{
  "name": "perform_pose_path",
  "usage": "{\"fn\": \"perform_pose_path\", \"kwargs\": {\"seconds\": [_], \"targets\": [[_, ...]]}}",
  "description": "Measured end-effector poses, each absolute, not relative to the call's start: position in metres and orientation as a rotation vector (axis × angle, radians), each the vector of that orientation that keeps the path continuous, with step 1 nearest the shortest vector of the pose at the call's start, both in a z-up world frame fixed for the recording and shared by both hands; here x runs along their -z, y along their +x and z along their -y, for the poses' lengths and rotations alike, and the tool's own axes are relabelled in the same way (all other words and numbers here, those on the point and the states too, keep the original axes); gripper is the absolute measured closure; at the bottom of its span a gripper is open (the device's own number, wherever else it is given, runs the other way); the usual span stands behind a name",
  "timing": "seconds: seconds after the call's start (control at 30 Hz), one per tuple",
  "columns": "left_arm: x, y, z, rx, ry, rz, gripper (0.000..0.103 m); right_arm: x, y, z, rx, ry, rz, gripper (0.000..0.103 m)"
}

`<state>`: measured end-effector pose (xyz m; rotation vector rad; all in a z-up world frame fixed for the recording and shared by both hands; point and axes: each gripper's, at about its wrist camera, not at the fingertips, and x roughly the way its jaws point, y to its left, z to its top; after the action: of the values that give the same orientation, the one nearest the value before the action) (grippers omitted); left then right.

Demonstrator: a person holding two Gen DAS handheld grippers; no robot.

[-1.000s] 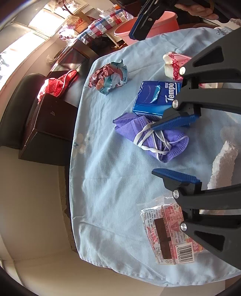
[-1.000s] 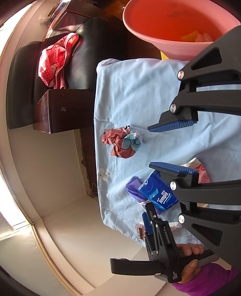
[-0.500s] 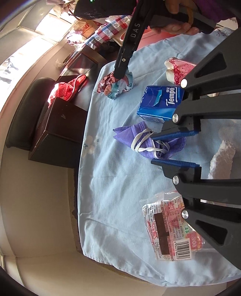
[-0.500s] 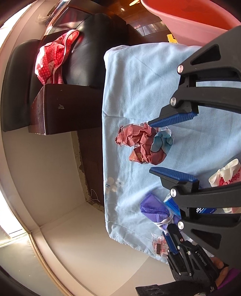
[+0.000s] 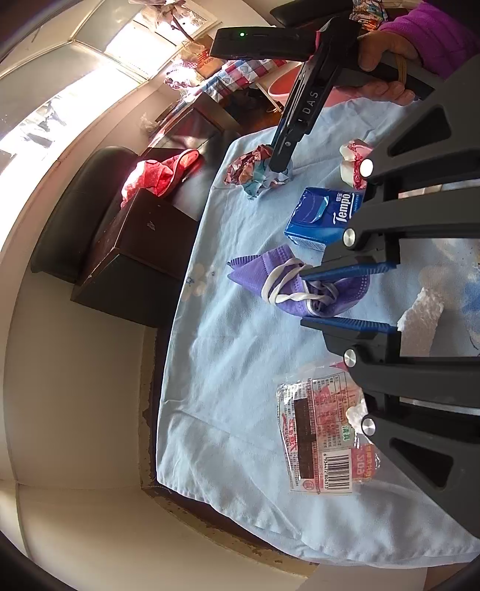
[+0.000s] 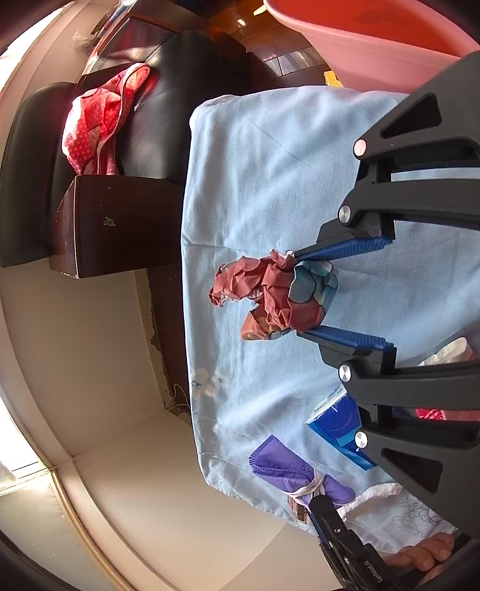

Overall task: Collect trash
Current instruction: 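Grasp the purple face mask with the left tool while the right tool grasps the crumpled pink paper, then carry the purple mask and crumpled paper over the pink basin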

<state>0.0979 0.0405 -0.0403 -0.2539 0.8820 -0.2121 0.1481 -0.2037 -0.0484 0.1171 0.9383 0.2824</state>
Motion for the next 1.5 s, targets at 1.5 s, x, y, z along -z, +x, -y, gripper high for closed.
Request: {"fn": "perform_pose_path", "kwargs": {"seconds": [1.5], "targets": [[-0.065,0.035,0.230,0.614,-0.035,-0.716,0.085,-0.024,-0.028,0.410,0.058,0.334,-0.692,0.069]]}}
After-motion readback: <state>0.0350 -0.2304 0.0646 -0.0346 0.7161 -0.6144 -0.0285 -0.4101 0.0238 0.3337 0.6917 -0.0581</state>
